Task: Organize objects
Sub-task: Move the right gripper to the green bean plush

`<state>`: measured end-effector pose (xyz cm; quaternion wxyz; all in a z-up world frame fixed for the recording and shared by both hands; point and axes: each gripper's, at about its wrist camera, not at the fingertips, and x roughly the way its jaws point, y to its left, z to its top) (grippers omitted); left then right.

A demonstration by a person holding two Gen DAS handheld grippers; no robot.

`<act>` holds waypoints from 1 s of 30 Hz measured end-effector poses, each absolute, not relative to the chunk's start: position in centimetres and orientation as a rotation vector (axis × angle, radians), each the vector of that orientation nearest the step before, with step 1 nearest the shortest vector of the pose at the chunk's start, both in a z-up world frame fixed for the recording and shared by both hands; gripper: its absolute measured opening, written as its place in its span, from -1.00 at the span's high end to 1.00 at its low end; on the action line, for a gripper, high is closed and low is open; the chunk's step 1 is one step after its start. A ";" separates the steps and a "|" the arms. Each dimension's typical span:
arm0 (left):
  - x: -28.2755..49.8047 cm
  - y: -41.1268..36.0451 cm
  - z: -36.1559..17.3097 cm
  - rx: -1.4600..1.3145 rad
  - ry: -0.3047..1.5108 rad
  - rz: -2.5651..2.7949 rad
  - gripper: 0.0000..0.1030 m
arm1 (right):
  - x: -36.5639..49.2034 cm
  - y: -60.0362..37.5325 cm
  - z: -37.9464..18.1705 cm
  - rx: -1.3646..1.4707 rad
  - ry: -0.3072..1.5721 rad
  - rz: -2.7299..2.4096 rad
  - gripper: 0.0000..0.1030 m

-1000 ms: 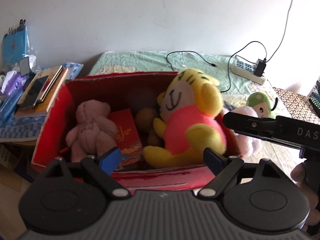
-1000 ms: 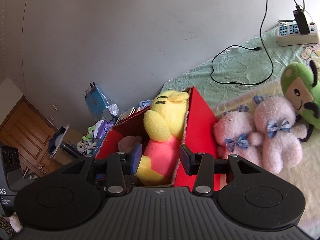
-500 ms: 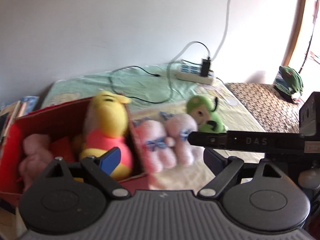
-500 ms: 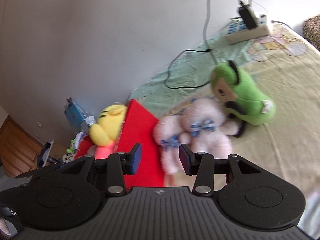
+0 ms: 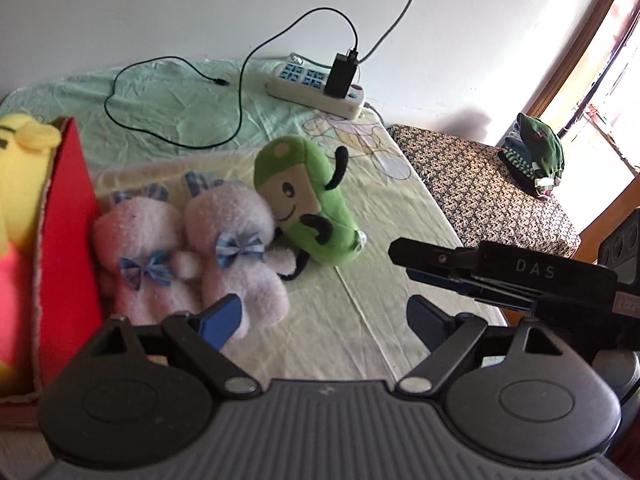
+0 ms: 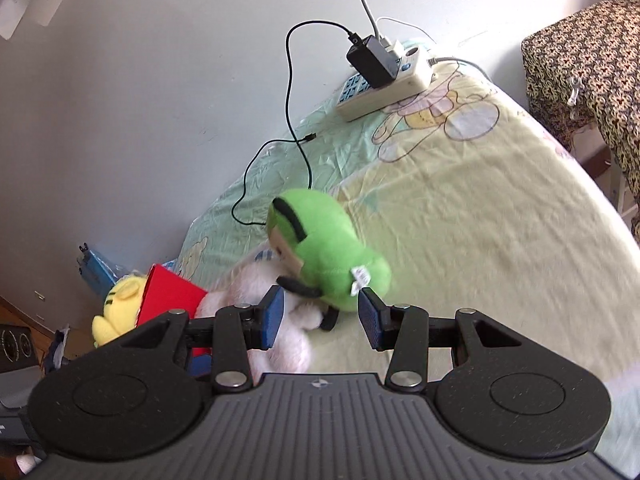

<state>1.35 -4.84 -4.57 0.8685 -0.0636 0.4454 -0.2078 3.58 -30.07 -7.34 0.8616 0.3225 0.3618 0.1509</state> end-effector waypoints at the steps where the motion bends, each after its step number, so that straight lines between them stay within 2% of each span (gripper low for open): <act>1: 1.7 -5.3 -4.8 -0.130 0.935 -0.436 -0.60 | 4.1 -30.3 -7.3 0.674 0.757 0.322 0.12; 5: 3.0 -7.2 -5.5 -0.131 0.952 -0.462 -0.09 | 6.3 -30.6 -7.2 0.655 0.760 0.363 0.12; 11: 5.1 -8.6 -6.8 -0.139 0.981 -0.441 0.12 | 9.3 -29.9 -7.9 0.603 0.802 0.432 0.10; 14: 6.1 -9.1 -7.1 -0.135 0.986 -0.427 0.12 | 10.6 -29.8 -8.6 0.609 0.837 0.450 0.08; 16: 6.7 -9.2 -7.4 -0.128 0.987 -0.408 0.06 | 11.3 -29.8 -8.8 0.617 0.851 0.463 -0.01; 18: 7.1 -9.2 -7.5 -0.127 0.982 -0.400 -0.30 | 11.8 -29.6 -9.0 0.613 0.861 0.474 -0.03; 21: 7.4 -9.3 -7.5 -0.115 0.959 -0.394 -0.52 | 12.5 -29.0 -9.4 0.597 0.877 0.493 -0.04; 27: 8.6 -10.1 -8.5 -0.098 0.971 -0.407 -0.54 | 13.5 -28.8 -10.4 0.619 0.901 0.514 -0.10; 30: 9.1 -10.3 -9.3 -0.102 0.990 -0.412 -0.43 | 13.9 -28.9 -10.9 0.656 0.915 0.525 -0.12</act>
